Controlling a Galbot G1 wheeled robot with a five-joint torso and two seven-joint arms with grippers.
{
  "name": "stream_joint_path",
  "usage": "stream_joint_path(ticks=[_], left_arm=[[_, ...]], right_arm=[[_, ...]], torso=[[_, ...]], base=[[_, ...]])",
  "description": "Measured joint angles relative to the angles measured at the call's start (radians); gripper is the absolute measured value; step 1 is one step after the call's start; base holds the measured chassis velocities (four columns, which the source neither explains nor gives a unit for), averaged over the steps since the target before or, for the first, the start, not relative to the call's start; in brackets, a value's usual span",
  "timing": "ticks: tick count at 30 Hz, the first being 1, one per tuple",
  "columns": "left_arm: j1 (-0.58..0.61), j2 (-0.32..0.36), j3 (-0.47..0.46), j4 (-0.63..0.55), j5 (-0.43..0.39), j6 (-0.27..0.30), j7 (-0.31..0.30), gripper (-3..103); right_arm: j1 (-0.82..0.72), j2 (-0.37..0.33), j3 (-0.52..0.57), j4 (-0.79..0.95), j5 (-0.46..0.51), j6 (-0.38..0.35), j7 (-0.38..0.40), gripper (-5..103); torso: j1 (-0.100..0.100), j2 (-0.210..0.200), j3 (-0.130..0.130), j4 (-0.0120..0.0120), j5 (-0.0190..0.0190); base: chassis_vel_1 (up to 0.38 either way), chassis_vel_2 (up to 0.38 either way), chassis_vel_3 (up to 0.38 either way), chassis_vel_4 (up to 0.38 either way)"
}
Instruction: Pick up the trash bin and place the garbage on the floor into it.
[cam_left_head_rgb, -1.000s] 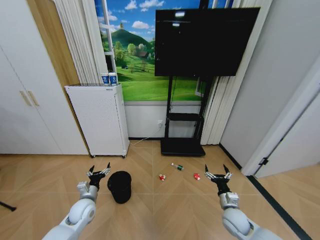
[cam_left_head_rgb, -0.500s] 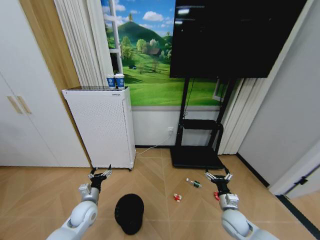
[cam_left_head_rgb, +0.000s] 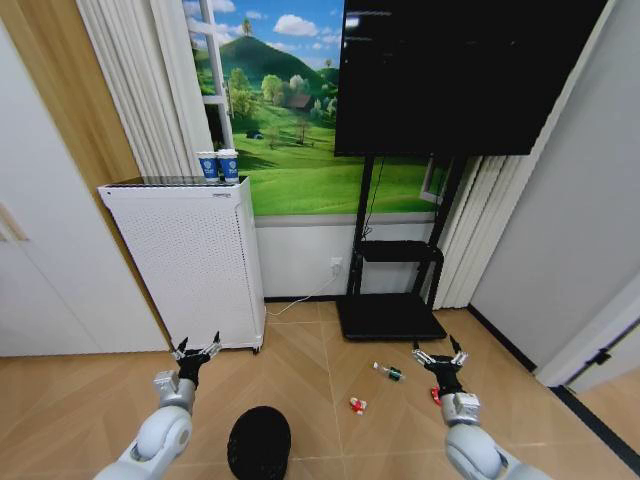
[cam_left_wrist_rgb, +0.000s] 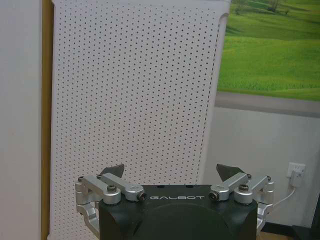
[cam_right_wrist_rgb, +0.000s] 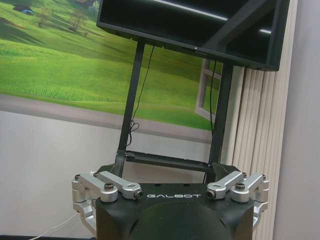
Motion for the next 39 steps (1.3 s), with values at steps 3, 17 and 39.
stream_joint_path(ticks=[3,17,39], left_arm=[[0.005,-0.002,-0.003,0.002,0.005,-0.005,0.003,100],[0.011,-0.007,-0.021,0.027,-0.057,-0.076,0.033,100],[0.050,0.001,-0.029,0.004,-0.043,0.013,0.010,100]], right_arm=[[-0.005,0.004,0.000,0.000,-0.004,0.001,0.001,100],[-0.034,0.015,0.018,0.002,-0.022,0.015,0.001,100],[-0.037,0.032,0.016,-0.010,-0.032,0.027,-0.001,100]], torso=[[0.000,0.000,0.000,-0.0009,0.0003],[0.001,0.000,0.000,-0.0005,0.0000],[-0.022,-0.054,-0.030,-0.0006,0.0001]], base=[[0.000,0.000,0.000,0.000],[0.000,0.000,0.000,0.000],[0.000,0.000,0.000,0.000]])
